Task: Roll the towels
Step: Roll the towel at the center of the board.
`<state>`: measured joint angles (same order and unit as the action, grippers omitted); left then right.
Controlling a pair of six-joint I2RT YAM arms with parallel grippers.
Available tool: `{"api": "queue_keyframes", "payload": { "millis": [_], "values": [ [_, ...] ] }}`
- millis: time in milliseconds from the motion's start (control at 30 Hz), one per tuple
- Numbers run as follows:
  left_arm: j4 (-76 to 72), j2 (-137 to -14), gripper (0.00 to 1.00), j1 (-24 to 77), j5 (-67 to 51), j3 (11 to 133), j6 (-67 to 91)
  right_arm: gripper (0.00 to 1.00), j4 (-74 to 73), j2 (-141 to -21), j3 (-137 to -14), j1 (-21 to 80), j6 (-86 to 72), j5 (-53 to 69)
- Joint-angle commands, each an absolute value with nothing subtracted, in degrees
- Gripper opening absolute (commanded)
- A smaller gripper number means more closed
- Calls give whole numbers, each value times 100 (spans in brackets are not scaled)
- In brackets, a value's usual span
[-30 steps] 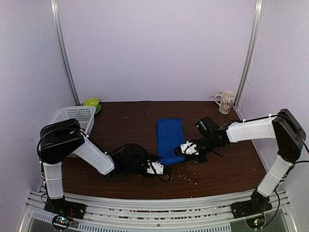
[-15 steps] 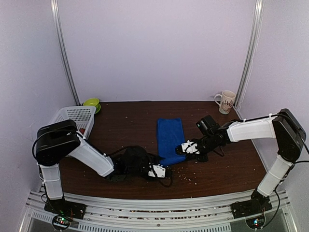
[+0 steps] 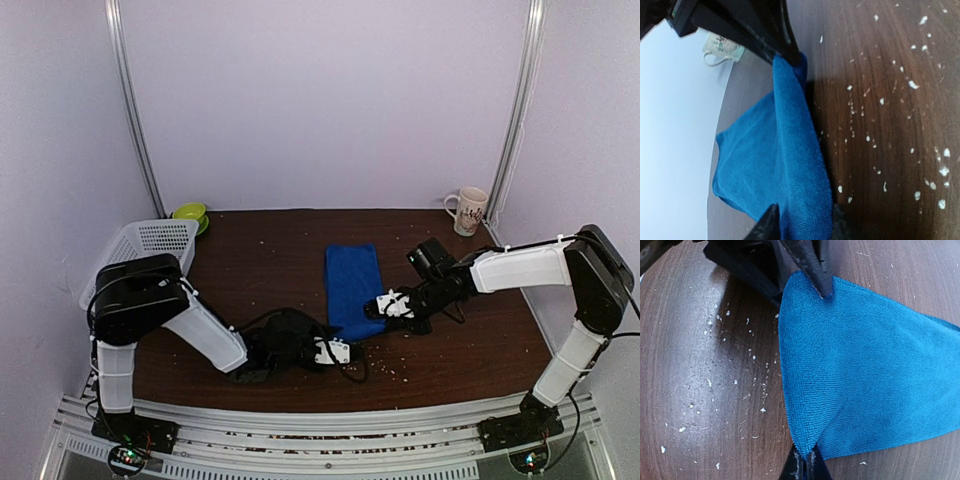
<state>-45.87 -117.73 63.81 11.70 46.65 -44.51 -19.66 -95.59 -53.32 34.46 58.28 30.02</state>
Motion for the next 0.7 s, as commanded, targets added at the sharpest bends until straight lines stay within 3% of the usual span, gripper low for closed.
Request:
{"api": "queue_keyframes", "payload": {
  "millis": [0,100,133,600,667],
  "values": [
    [-3908,-12023,23,6363,1445,4719,-4405,0,-2139,-9527,-5492,3389,5863,3103],
    [-3734,-11977,2,6363,1437,4767,-4390,0,-2234,-9544,-5517,3384,5924,3144],
    [-3682,-11931,0,6363,1402,4774,-4361,0,-2278,-9548,-5527,3390,5952,3146],
    [-1739,-10895,0,6293,-347,4925,-3720,0,-3960,-9669,-5931,3494,6789,3511],
    [-1627,-10890,3,6234,-422,4947,-3649,0,-4035,-9717,-5960,3523,6764,3519]
  ]
}}
